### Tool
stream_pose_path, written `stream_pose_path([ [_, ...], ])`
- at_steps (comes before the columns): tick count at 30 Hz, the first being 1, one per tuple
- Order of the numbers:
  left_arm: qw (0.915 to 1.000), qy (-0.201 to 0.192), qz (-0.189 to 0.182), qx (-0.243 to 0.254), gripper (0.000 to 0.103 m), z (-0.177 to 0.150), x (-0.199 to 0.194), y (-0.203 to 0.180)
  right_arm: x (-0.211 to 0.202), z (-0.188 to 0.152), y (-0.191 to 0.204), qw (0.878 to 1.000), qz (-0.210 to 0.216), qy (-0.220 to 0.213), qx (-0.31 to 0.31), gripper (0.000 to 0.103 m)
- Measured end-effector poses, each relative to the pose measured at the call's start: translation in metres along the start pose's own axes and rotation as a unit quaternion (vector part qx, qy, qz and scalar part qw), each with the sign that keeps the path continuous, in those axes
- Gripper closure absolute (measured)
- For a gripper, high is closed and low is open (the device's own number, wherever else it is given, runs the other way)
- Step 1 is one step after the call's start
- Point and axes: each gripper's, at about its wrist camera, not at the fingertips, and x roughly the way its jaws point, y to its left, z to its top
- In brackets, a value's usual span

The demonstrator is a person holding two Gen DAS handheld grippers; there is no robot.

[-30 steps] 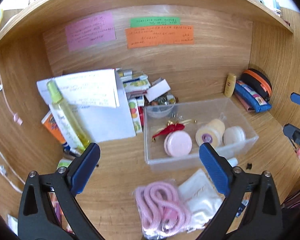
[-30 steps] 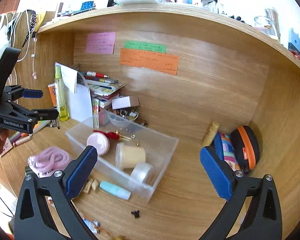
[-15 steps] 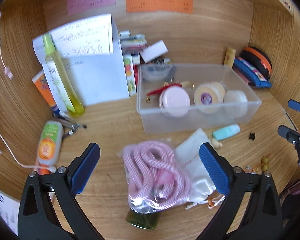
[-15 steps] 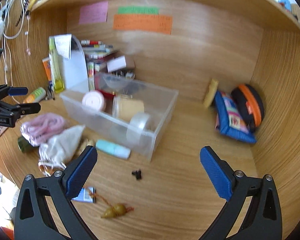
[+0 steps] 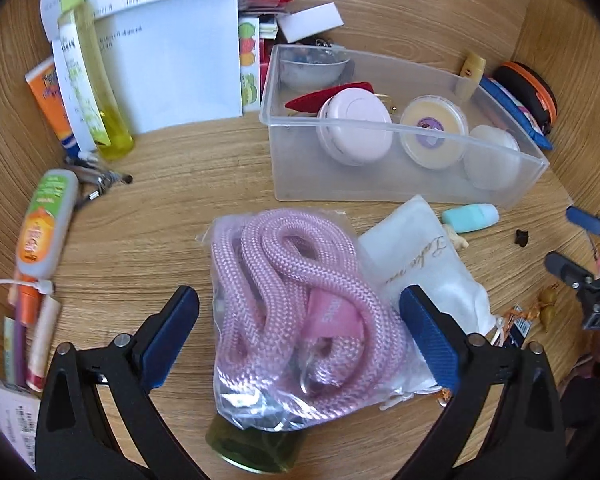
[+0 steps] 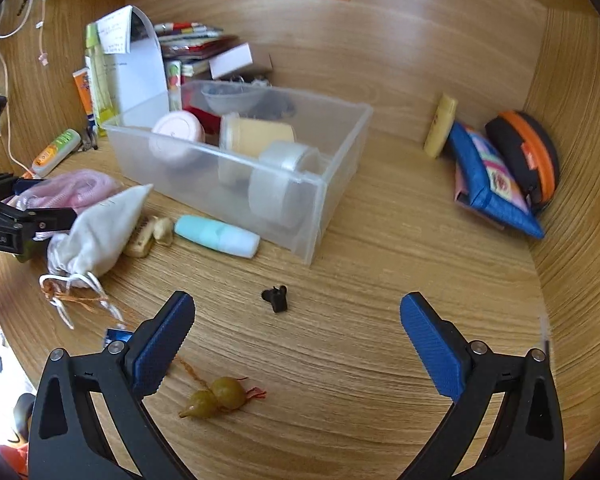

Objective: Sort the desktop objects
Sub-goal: 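Grasp the bagged pink rope with the left tool while the right tool grasps the black clip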

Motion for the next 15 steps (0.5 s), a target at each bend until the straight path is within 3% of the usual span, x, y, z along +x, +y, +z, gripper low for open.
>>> stream_pose_path([
  [5, 0.9992, 0.012, -0.031, -0.022, 0.0, 0.0, 0.008, 0.007, 0.012, 0.0, -0.007, 1.0, 0.006, 0.009, 0.009, 0.004],
  [10, 0.9947, 0.026, -0.079, -0.061, 0.0, -0.003, 0.016, 0.023, 0.022, 0.002, -0.006, 0.999, 0.022, 0.027, 0.004, 0.027],
  [15, 0.9966, 0.013, -0.049, -0.064, 0.0, -0.007, 0.013, 0.028, 0.031, 0.003, -0.002, 0.999, 0.021, 0.042, -0.007, 0.047],
])
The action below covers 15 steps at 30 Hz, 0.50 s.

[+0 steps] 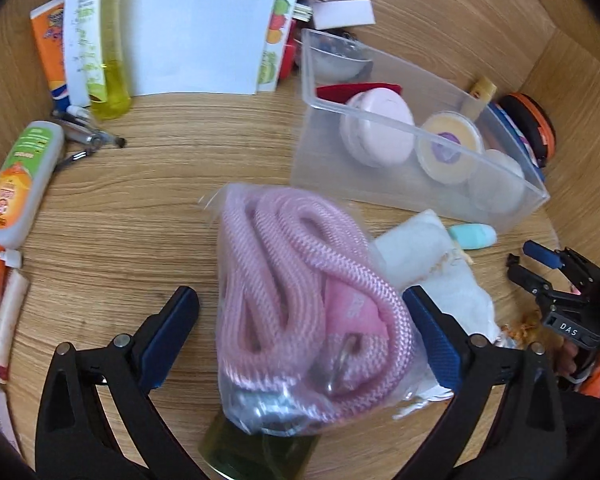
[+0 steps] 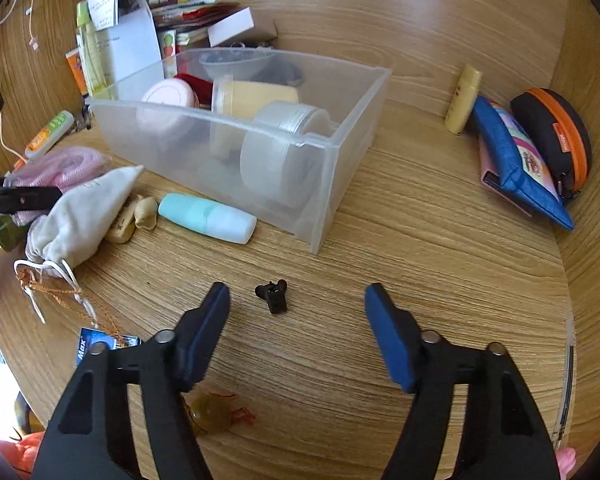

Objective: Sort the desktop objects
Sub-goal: 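Grasp the bagged pink rope with the left tool while the right tool grasps the black clip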

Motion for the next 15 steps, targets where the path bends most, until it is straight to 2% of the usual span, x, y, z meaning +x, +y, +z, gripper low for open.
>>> stream_pose_path([
  [1, 1.0, -0.001, 0.001, 0.0, 0.0, 0.0, 0.001, 0.001, 0.001, 0.0, 0.001, 1.0, 0.001, 0.002, -0.002, 0.053],
  [4, 0.9999, -0.005, 0.011, 0.003, 0.002, 0.001, 0.001, 0.0, 0.003, 0.0, 0.003, 1.0, 0.004, 0.005, -0.008, 0.063],
  [6, 0.9996, -0.007, 0.023, 0.013, 0.017, 0.003, 0.001, -0.003, 0.004, 0.0, 0.004, 1.0, 0.006, 0.004, -0.012, 0.068],
  [8, 0.999, -0.003, 0.035, 0.027, 0.027, 0.006, 0.004, -0.008, 0.004, 0.0, 0.004, 1.0, 0.01, 0.003, -0.013, 0.074],
  [13, 0.9963, -0.003, 0.073, 0.046, 0.032, 0.012, 0.011, -0.012, 0.004, 0.0, 0.006, 1.0, 0.022, 0.001, -0.013, 0.089],
  [15, 0.9958, -0.005, 0.078, 0.047, 0.038, 0.013, 0.012, -0.012, 0.004, 0.0, 0.005, 1.0, 0.024, 0.001, -0.012, 0.089],
])
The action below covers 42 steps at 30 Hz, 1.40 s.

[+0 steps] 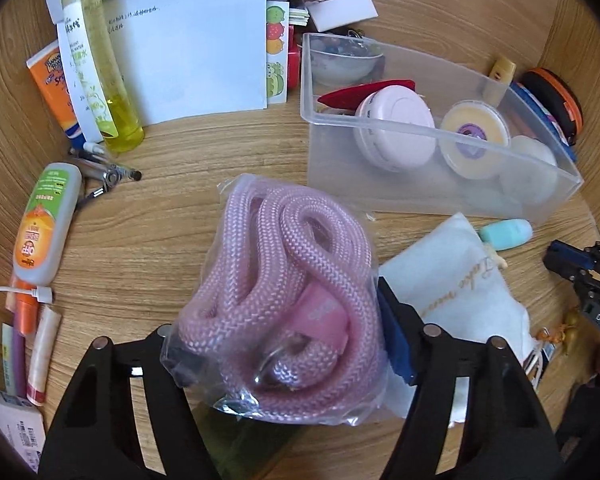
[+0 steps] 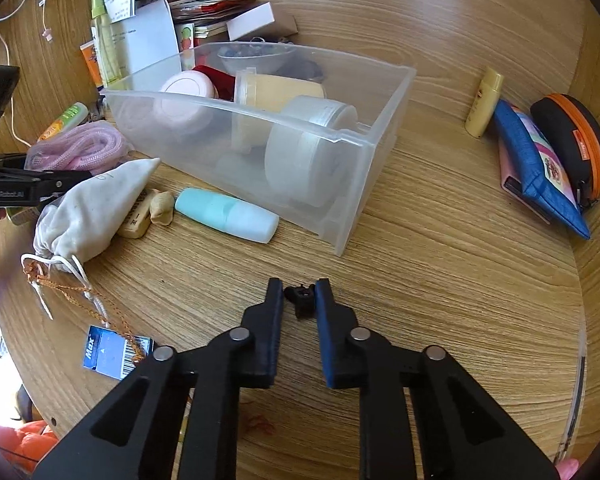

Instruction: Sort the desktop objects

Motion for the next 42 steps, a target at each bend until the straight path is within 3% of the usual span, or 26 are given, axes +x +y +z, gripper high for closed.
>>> stream_pose_path([
  [4, 0.9999, -0.003, 0.002, 0.013, 0.045, 0.0, 0.0, -0.004, -0.002, -0.001, -0.001, 1.0, 0.008, -0.002, 0.006, 0.089],
  [11, 0.9983, -0.013, 0.039, 0.041, 0.052, 0.0, -0.001, -0.014, -0.01, 0.002, -0.003, 1.0, 0.028, -0.009, 0.01, 0.089],
  [26, 0.9983, -0.053, 0.018, 0.014, 0.061, -0.008, -0.04, -0.016, -0.041, 0.005, -0.006, 0.998, 0.048, -0.041, 0.02, 0.089],
  [42, 0.9931, -0.115, -0.02, 0.007, 0.063, 0.013, -0.084, -0.035, -0.072, 0.015, -0.003, 0.995, 0.05, -0.082, 0.013, 0.089],
])
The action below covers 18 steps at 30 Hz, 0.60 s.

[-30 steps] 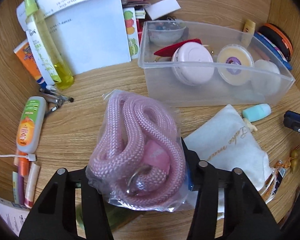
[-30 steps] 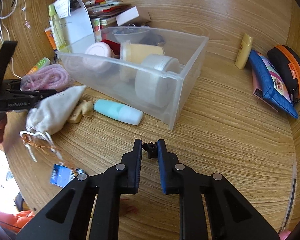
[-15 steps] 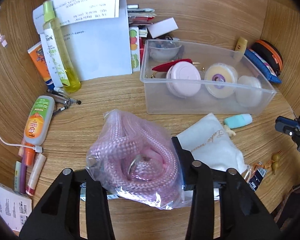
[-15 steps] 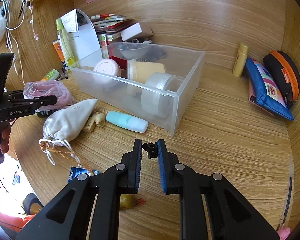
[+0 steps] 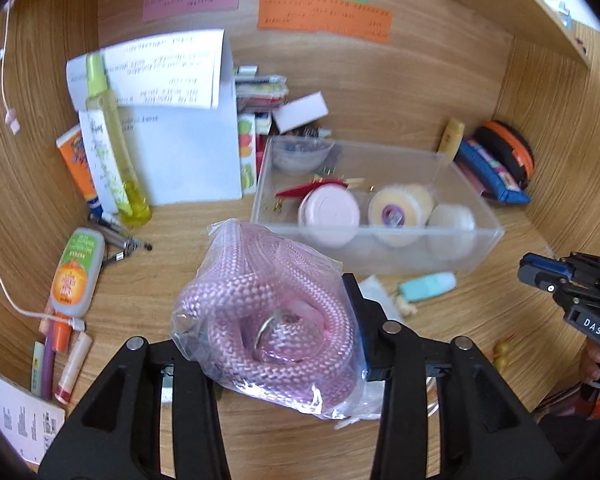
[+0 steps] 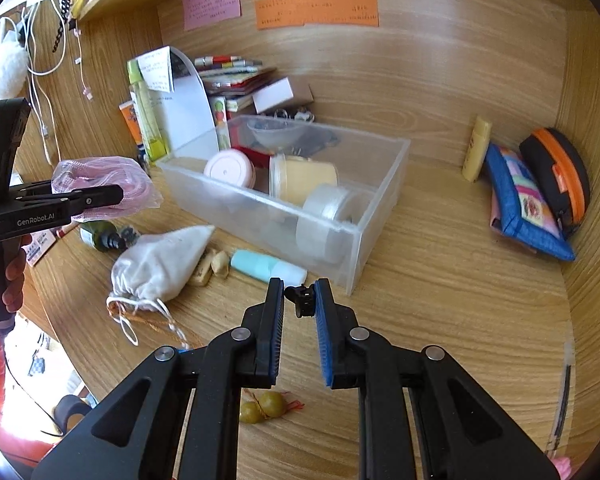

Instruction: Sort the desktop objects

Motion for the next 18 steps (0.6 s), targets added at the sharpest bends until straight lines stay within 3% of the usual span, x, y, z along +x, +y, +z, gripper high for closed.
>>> stream_pose_path([
  [8, 0.9991, -0.039, -0.016, 0.001, 0.063, 0.026, -0.014, -0.011, -0.014, 0.02, -0.008, 1.0, -0.007, -0.026, -0.005, 0.089],
  [18, 0.9973, -0.056, -0.046, 0.01, 0.063, 0.064, -0.008, -0.027, -0.017, 0.047, -0.019, 0.999, -0.02, -0.049, -0.014, 0.089],
])
